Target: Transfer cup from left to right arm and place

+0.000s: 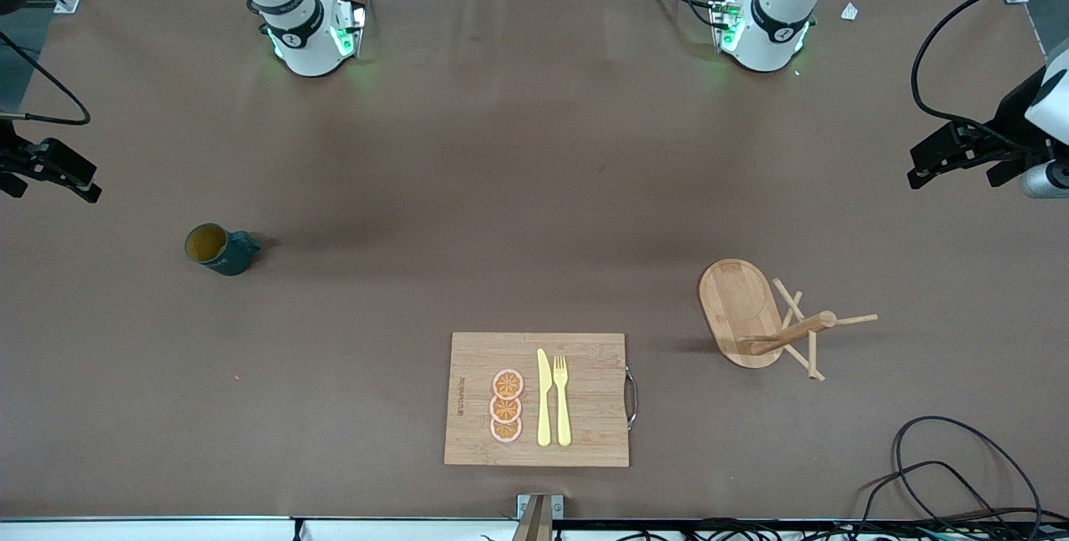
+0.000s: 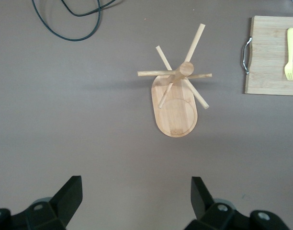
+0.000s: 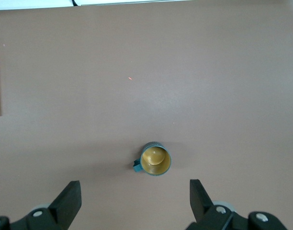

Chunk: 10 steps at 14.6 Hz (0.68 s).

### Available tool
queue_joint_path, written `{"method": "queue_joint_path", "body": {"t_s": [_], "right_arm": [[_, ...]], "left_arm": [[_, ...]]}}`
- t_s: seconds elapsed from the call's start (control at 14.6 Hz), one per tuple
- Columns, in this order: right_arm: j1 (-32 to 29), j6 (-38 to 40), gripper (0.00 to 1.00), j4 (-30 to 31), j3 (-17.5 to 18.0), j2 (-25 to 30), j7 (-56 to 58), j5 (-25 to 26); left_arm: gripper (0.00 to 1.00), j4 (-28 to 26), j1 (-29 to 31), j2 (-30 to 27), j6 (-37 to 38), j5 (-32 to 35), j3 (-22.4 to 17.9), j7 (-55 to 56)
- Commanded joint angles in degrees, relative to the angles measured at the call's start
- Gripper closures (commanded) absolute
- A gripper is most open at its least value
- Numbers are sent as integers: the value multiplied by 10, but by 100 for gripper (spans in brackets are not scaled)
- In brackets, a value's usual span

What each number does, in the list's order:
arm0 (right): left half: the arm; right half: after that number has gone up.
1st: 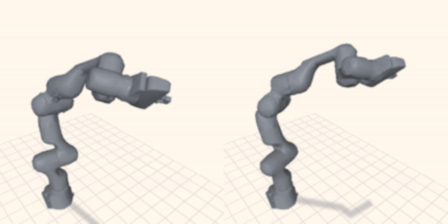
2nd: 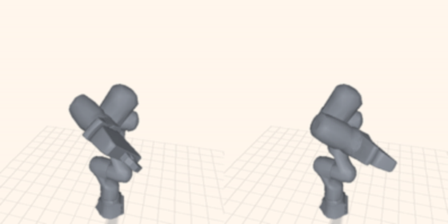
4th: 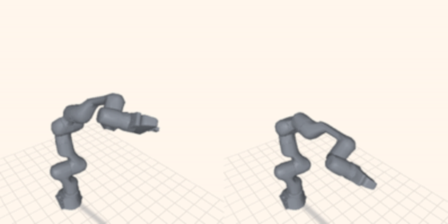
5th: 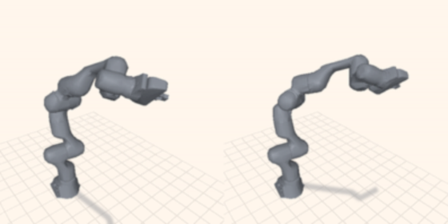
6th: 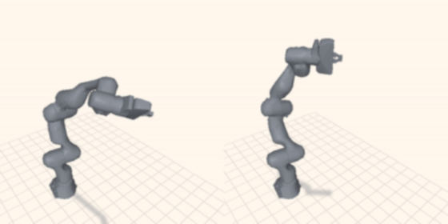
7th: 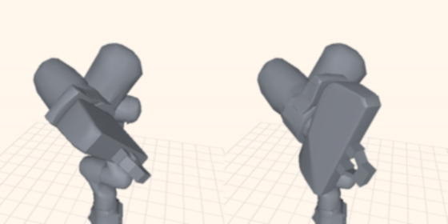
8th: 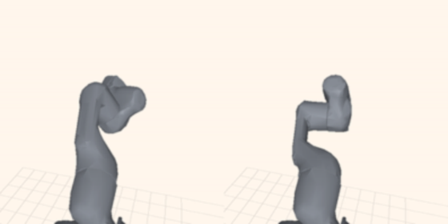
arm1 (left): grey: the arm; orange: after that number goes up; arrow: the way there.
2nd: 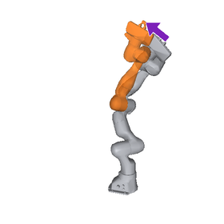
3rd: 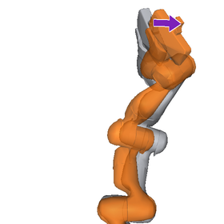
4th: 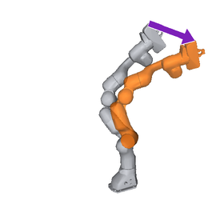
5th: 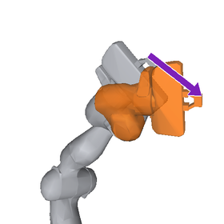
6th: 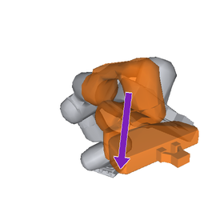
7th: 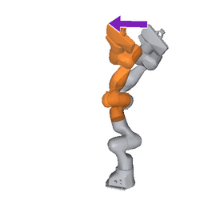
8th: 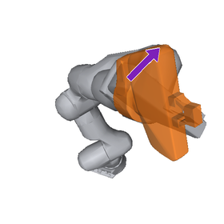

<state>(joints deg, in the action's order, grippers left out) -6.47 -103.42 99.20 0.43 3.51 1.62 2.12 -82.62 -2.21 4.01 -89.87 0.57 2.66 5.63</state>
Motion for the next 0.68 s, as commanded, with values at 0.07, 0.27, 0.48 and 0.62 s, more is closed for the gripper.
{"method": "queue_joint_path", "body": {"t_s": [0.07,0.27,0.48,0.62], "right_arm": [[-7,15,0,-10,5,-4,18,1],[-6,14,0,-20,5,-5,20,0],[-1,14,0,-23,6,-7,15,-3],[-1,14,0,-35,7,-9,19,-2]], "left_arm": [[0,5,-1,-1,7,14,1,-4],[0,5,-2,-1,7,14,1,-4],[0,5,-2,0,7,15,1,-4],[0,5,-2,0,7,15,1,-4]]}}
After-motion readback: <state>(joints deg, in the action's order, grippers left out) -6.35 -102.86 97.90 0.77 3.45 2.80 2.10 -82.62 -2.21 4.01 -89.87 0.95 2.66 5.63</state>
